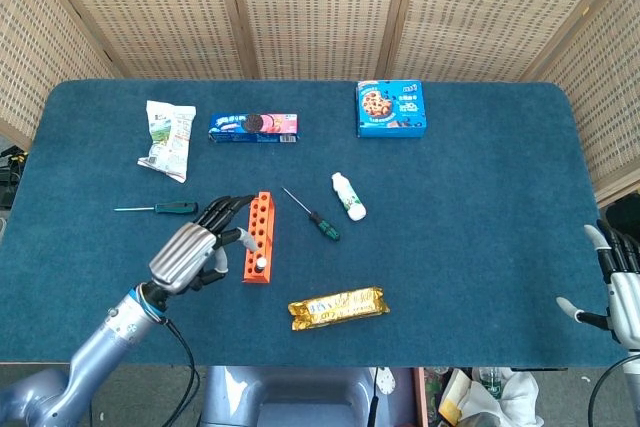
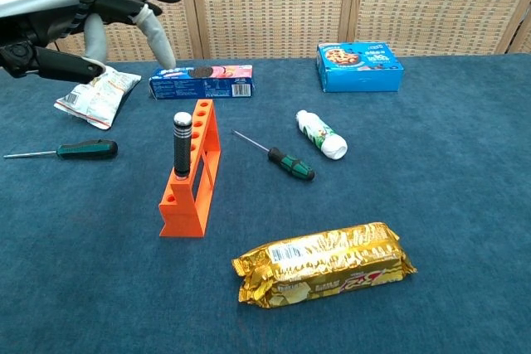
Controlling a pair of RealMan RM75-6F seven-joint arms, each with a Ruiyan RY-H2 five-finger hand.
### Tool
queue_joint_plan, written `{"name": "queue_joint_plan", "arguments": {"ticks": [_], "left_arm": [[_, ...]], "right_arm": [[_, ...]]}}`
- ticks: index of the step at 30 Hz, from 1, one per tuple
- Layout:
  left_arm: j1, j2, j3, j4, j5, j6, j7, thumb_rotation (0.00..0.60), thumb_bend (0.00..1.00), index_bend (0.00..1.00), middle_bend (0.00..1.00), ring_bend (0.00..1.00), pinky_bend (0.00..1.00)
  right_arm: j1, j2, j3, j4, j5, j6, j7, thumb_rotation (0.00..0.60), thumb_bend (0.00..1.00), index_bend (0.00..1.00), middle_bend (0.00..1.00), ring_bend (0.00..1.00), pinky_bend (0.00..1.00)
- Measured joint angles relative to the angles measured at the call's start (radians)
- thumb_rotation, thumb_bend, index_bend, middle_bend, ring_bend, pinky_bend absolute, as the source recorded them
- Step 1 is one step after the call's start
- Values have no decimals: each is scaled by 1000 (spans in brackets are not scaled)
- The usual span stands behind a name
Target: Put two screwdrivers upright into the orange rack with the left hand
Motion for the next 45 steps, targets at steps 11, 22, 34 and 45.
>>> {"name": "queue_joint_plan", "arguments": {"ticks": [11,22,34,45], "left_arm": [[-110,54,-22,-64,-69,-152,146,600,1000,450,0,0,0],[-147,-21,-8,-45,-158,-152,378,600,1000,456,0,0,0],[-164,-70,22,-14,-224,-142,441,600,1000,489,0,0,0],[-159,-39,40,-22,-234,-127,449,600,1000,515,0,0,0]], "right_arm": [[3,-5,1,0,7,-7,-12,600,0,0,0,0,0],[4,-1,2,0,9,-11,-3,600,0,0,0,0,0],[5,0,2,1,9,-14,-1,600,0,0,0,0,0],[5,0,3,0,11,-14,-3,600,0,0,0,0,0]]}}
